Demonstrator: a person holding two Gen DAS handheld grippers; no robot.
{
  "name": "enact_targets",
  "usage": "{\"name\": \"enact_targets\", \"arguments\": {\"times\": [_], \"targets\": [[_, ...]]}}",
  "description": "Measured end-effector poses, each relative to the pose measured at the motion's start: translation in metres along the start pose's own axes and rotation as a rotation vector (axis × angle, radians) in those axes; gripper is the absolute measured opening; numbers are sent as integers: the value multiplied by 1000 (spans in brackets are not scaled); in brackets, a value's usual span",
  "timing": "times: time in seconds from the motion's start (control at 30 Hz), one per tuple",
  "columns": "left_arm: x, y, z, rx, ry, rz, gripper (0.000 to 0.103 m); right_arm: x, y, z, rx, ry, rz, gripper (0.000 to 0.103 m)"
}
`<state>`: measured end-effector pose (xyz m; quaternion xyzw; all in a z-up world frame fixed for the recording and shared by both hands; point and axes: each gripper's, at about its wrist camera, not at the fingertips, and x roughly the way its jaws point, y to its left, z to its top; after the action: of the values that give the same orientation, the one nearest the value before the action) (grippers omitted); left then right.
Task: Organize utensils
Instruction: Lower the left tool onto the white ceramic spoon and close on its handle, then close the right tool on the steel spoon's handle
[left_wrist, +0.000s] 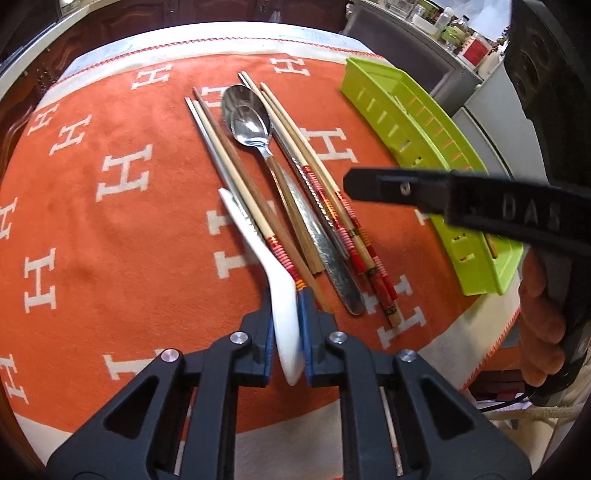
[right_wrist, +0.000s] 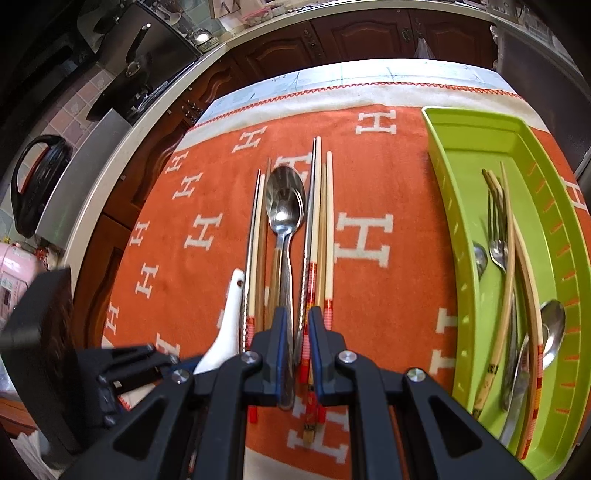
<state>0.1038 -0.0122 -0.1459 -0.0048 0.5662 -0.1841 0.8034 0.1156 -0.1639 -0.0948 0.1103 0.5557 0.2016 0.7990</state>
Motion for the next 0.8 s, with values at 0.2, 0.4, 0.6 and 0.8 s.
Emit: {"name": "enact_targets", "arguments": {"times": [0.2,0.4,0.6,0.8], "targets": [[-9,18,2,-56,-23,26,7,12,1,23,42,14,94,11],[-17,36,2,-94,-37,24,7,34,6,33,77,78,136,11],[-22,52,-2,-129,-44,13,7,48,9,33,104,118,132,12],[-24,63,-6,-153,-43,0,7,49,10,36,111,114,111,12]]}}
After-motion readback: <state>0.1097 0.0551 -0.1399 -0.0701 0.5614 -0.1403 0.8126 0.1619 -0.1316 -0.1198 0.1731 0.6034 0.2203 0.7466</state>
